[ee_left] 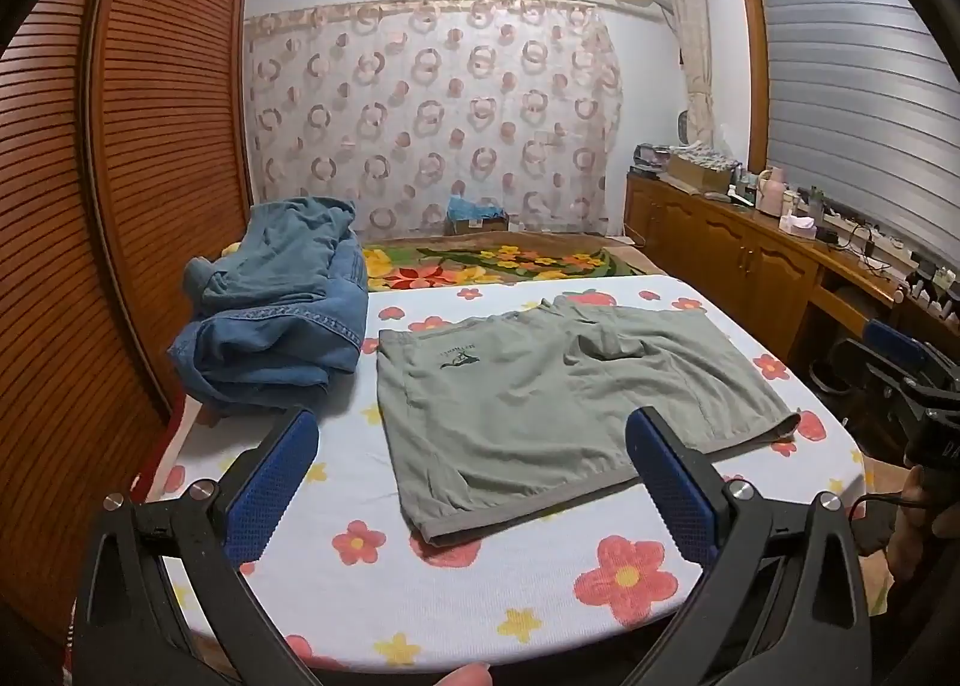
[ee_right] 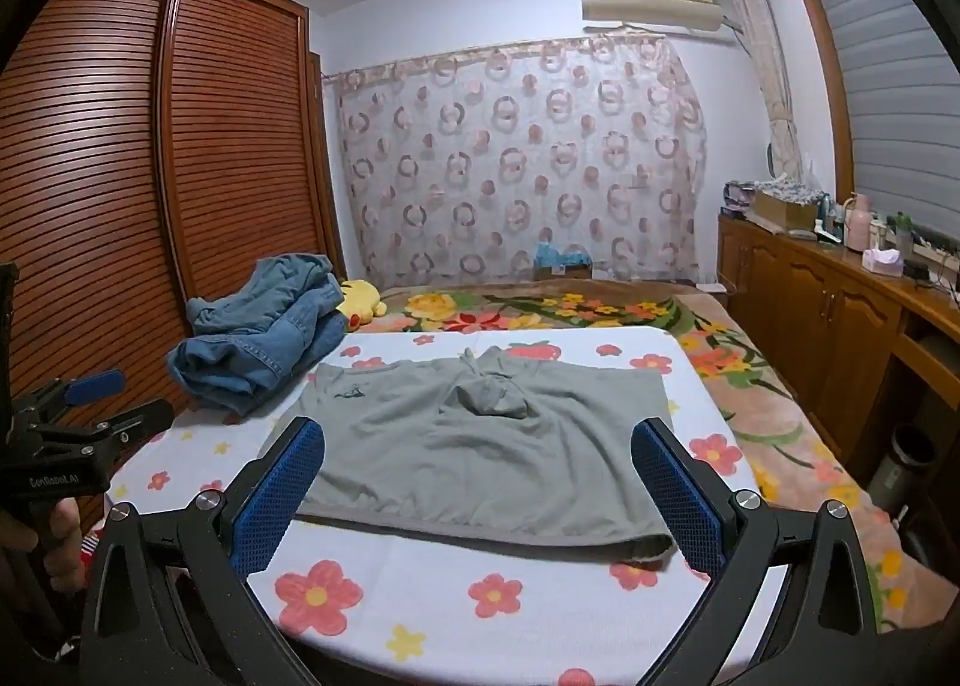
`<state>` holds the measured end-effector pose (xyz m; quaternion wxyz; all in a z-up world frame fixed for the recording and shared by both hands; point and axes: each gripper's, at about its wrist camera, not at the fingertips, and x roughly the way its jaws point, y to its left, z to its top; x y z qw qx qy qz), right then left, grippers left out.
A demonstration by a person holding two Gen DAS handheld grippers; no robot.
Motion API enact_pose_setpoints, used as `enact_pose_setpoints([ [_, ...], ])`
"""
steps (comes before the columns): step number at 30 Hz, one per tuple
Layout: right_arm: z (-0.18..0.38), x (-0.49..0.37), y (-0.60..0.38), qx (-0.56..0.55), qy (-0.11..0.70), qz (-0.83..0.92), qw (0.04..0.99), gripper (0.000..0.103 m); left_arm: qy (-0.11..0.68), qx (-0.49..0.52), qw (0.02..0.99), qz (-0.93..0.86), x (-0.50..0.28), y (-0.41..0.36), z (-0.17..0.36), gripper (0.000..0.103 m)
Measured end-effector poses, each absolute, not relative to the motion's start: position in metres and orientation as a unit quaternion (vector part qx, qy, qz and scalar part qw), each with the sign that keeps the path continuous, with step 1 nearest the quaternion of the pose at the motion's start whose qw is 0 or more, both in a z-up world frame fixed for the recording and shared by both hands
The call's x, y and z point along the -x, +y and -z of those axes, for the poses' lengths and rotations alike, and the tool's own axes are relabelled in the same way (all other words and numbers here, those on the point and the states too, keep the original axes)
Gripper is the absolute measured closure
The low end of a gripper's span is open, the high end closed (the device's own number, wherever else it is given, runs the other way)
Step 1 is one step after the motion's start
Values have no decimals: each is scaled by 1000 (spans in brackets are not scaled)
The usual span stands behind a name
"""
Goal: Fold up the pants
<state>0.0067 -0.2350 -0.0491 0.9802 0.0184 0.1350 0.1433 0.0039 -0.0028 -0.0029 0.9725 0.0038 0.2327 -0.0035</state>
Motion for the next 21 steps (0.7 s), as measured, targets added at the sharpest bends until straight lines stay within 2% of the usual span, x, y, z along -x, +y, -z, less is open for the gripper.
enact_pose_setpoints([
  [21, 50, -7, -237, -20, 139, -142, 980, 1, 237, 1, 972, 5, -4, -6, 6, 1],
])
